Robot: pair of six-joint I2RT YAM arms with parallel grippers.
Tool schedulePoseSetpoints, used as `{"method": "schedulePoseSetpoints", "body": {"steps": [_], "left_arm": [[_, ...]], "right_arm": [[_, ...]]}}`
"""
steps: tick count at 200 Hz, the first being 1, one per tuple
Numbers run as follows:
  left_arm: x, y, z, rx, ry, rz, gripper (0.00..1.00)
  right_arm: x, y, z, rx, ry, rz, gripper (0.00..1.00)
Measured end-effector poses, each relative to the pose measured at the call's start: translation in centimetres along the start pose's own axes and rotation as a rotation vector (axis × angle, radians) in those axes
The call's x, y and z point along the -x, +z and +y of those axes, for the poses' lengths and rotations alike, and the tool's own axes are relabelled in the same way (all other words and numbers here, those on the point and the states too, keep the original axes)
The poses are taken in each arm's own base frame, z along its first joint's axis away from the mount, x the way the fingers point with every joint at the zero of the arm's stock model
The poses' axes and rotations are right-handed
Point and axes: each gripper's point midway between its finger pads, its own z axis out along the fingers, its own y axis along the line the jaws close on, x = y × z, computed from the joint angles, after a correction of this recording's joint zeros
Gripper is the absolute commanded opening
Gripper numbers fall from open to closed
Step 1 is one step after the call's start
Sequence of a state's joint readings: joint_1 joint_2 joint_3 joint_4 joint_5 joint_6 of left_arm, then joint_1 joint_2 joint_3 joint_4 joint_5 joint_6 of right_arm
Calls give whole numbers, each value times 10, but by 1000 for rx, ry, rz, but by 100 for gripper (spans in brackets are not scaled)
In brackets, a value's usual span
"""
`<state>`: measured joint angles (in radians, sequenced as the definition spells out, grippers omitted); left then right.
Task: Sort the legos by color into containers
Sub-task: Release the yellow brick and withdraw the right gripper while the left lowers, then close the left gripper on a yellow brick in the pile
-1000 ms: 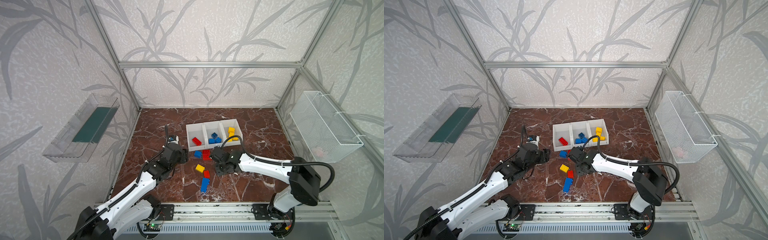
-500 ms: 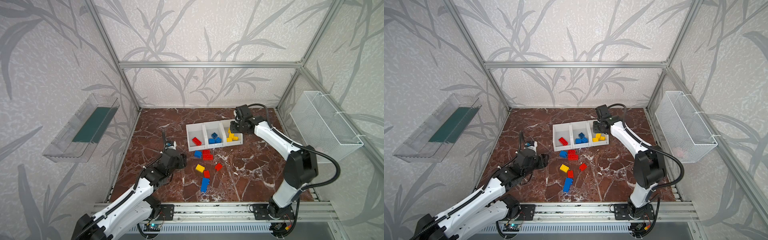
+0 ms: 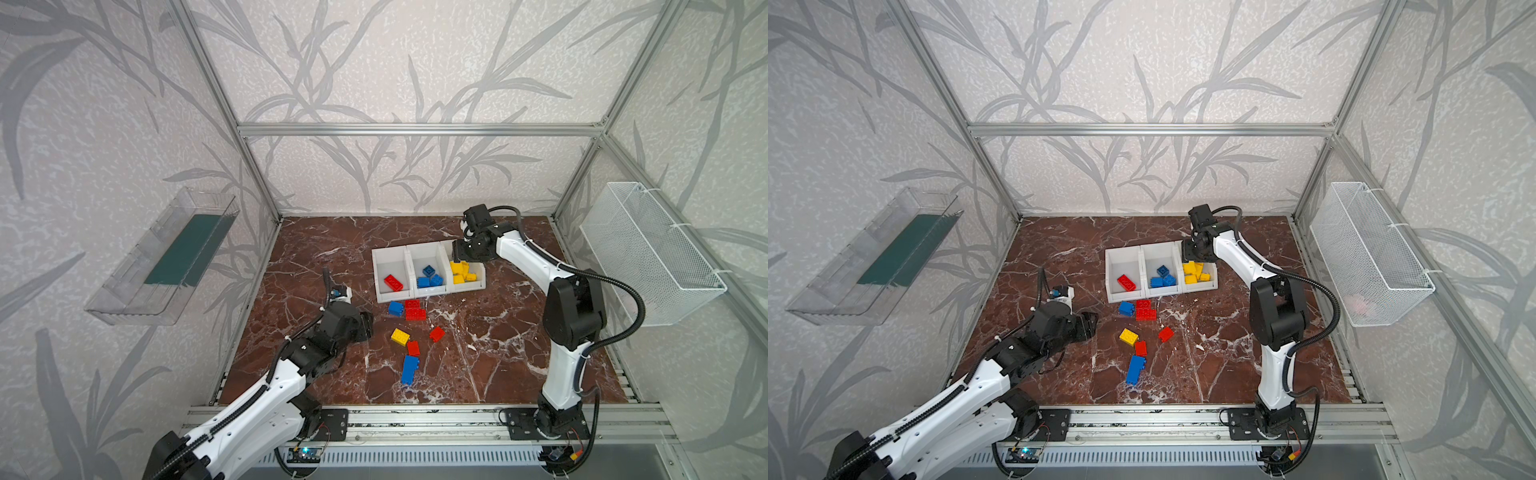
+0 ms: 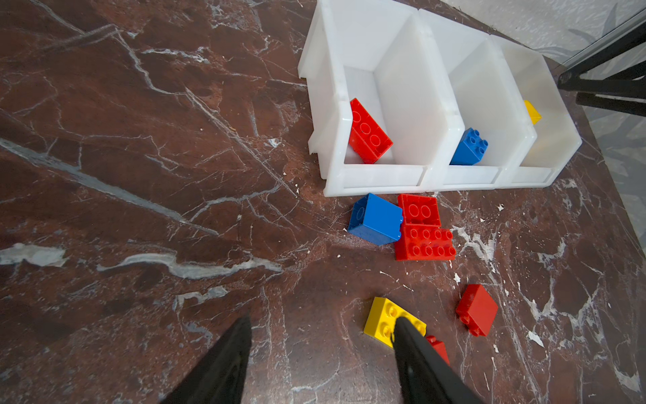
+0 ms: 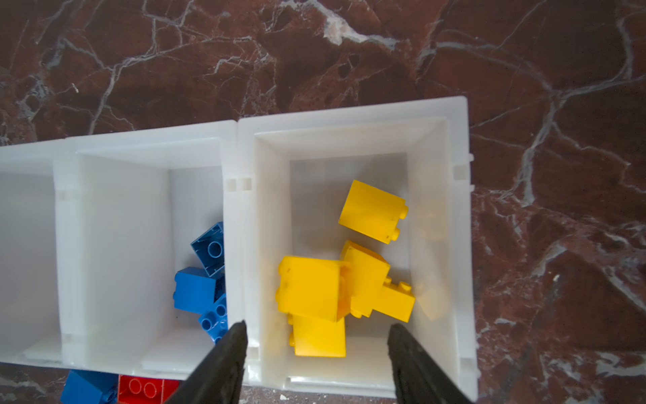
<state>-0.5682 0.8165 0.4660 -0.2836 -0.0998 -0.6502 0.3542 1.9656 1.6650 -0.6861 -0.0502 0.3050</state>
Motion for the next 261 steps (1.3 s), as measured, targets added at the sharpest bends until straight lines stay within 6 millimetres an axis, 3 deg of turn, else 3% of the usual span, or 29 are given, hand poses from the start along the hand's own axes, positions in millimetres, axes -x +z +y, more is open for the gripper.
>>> {"method": "schedulePoseSetpoints", "body": {"steps": [76,100,120,146,170,222,261], "left_arm": [[-10,5,-3,-6,28,45,67],[-22,11,-5,-3,75,92,67],[-33,16,-11,-4,133,137,68],[-45,22,-28,-20,227,189,69],[-53,31,-45,-31,306,238,70],[-60,59,-70,-23,411,335,70],[-73,77,-80,-14,472,412,70]], "right_arm": [[-5,-3,4,28,5,0,68],[-35,-13,-2,38,29,18,68],[-55,-33,-8,41,43,11,68],[-75,-63,-13,53,43,-32,68],[-106,-84,-22,58,49,-50,68],[-185,-105,-43,57,128,-39,68],[-215,-116,-56,59,217,-83,68]]}}
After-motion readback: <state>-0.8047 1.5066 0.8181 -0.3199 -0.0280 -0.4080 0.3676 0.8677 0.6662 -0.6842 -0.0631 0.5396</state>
